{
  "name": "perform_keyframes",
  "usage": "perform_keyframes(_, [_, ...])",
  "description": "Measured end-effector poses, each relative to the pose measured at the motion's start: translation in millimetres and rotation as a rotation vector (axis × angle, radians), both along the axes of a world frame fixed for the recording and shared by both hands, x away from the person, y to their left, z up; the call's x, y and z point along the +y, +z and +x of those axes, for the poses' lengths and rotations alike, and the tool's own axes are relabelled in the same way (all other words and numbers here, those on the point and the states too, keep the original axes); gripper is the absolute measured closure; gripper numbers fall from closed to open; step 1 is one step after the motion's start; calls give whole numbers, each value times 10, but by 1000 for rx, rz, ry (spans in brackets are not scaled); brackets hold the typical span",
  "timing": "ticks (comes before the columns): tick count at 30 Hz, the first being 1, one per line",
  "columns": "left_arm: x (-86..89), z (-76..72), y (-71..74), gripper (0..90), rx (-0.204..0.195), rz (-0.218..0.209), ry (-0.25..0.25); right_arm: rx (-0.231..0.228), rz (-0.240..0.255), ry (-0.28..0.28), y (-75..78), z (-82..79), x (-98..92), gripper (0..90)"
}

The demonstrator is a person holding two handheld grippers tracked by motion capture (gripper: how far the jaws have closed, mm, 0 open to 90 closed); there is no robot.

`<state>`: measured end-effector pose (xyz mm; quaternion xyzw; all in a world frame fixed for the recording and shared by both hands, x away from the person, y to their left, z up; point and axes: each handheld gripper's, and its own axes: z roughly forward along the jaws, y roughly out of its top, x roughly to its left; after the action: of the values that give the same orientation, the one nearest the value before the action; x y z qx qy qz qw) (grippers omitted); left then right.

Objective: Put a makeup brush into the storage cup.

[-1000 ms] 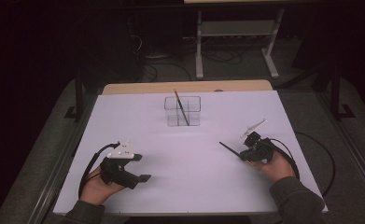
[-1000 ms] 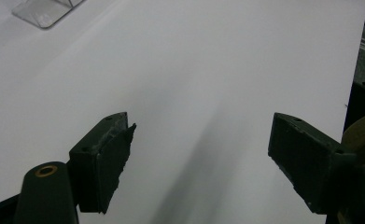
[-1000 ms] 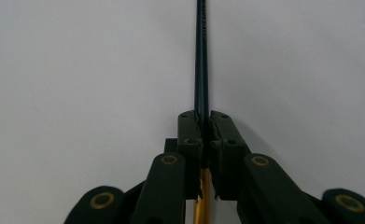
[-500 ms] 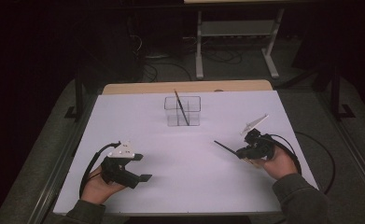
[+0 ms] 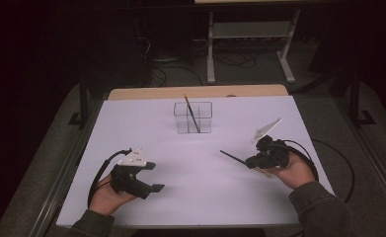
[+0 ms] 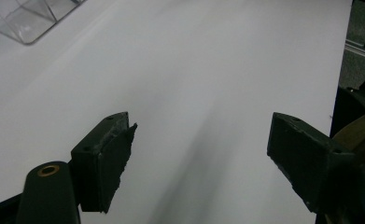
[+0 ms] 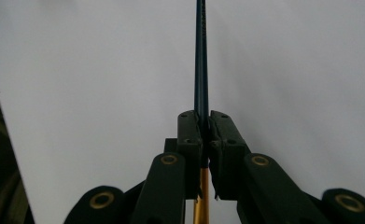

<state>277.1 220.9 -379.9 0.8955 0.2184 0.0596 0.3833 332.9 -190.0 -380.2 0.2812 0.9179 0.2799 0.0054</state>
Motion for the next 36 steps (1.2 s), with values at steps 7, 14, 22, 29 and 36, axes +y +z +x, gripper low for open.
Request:
perform_keyframes(7, [-107,18,72,216,-13,-3,-26,-18,-7,50,91,-52,73,826])
perform_keyframes(14, [-238,48,162,220,-23,11,-53,-21,0,98,155,-96,152,825])
perform_keyframes(22, [-385,77,248,222,-19,5,-86,-23,0,159,229,-135,305,826])
perform_keyframes(29, [-482,88,301,278,-23,9,-125,-23,2,215,277,-155,424,825])
perform_keyframes(36, [-551,87,309,301,-21,12,-149,-18,-6,281,288,-192,585,825])
